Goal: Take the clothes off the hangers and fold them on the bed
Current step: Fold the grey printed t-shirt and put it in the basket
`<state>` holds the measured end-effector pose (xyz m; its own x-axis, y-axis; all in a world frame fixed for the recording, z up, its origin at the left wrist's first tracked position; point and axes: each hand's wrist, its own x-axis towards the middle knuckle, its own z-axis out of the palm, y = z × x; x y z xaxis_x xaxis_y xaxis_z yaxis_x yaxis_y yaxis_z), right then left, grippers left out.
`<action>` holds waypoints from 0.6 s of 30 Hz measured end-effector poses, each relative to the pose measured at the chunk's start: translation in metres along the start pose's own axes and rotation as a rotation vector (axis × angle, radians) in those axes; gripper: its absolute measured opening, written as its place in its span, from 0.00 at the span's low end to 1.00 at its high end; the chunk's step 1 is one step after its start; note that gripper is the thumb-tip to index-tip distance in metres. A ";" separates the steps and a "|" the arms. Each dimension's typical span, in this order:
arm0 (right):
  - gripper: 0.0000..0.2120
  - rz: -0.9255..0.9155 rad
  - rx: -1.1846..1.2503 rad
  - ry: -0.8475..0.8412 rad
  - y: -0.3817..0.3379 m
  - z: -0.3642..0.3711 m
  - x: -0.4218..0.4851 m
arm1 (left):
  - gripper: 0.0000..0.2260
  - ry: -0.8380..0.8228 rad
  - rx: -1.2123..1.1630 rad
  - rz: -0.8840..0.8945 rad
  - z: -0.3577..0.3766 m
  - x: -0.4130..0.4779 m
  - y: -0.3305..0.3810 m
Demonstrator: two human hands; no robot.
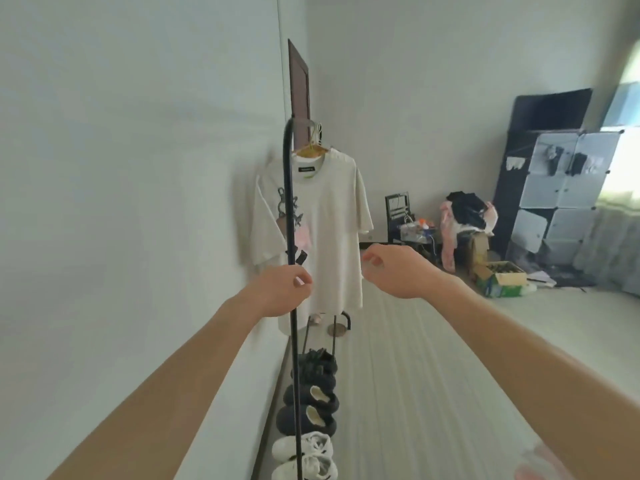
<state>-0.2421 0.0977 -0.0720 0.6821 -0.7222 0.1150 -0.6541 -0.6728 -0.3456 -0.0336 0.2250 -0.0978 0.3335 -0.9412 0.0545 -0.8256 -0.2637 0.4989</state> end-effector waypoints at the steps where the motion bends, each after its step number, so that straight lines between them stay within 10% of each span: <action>1: 0.19 -0.026 0.020 0.041 0.006 -0.014 0.002 | 0.06 0.042 -0.002 -0.003 -0.002 0.002 0.012; 18: 0.13 -0.223 0.063 0.326 0.108 -0.110 0.069 | 0.12 0.424 0.349 -0.089 -0.033 0.088 0.155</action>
<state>-0.3011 -0.0426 0.0010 0.6590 -0.5798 0.4791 -0.4737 -0.8147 -0.3343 -0.1174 0.1087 0.0124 0.5035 -0.7637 0.4042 -0.8635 -0.4607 0.2052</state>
